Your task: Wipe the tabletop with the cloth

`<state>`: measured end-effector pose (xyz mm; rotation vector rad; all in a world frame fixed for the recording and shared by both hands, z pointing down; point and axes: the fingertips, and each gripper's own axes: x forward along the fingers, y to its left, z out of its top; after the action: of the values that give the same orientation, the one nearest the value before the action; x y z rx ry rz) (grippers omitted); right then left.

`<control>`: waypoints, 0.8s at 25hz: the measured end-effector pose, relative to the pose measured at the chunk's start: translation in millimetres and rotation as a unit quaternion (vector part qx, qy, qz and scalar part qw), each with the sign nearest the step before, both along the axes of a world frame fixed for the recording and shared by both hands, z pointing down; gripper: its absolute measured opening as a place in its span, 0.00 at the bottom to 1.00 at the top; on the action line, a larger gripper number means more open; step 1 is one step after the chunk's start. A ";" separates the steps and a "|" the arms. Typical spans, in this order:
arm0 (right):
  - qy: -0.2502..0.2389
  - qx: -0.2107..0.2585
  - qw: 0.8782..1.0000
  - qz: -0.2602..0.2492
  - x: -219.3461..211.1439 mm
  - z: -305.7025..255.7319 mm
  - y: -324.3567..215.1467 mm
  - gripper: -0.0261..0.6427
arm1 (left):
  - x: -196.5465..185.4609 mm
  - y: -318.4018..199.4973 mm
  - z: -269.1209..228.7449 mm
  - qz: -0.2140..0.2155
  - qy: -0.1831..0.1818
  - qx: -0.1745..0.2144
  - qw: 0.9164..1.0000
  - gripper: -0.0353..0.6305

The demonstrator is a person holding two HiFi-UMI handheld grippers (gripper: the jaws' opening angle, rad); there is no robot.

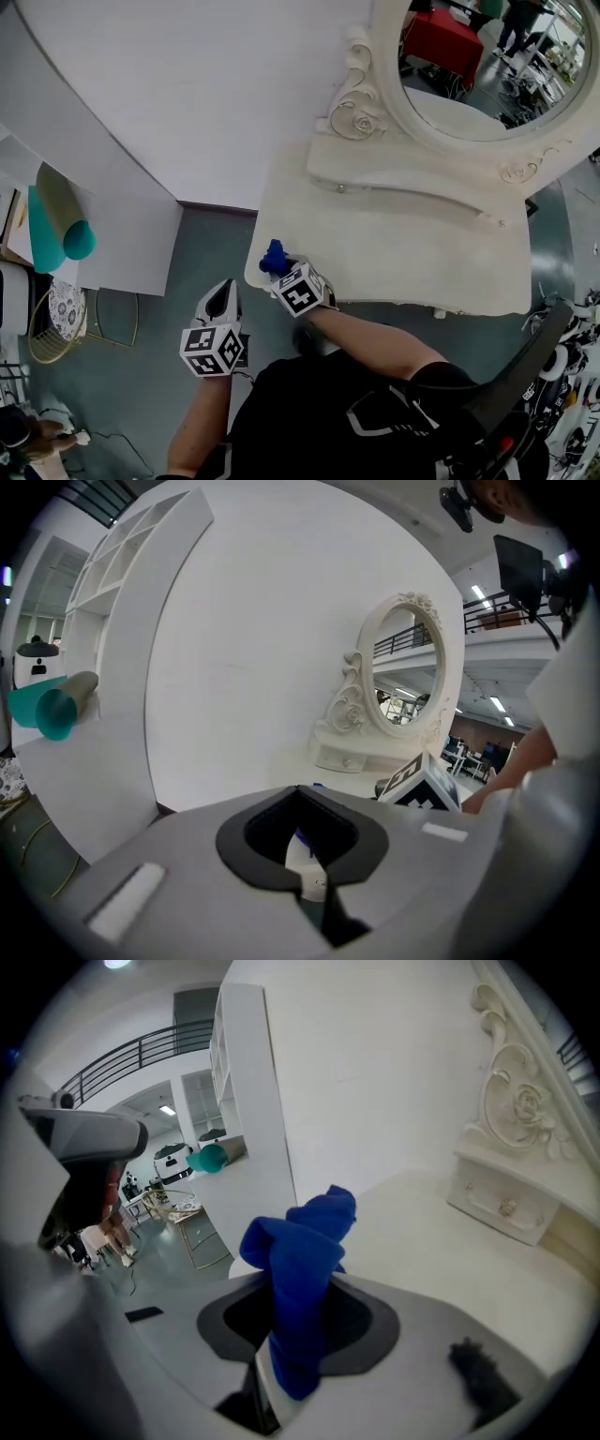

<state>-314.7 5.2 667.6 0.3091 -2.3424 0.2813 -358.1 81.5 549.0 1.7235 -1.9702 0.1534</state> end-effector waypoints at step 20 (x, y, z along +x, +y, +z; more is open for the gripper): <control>0.000 -0.009 0.995 0.096 125.5 -2.0 -37.3 0.23 | 108.9 -70.0 -11.2 0.115 -0.006 0.006 0.993 0.07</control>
<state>-189.1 -32.1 665.6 0.5268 -2.3121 0.3956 -249.2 11.5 537.8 1.9584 -1.7787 0.2329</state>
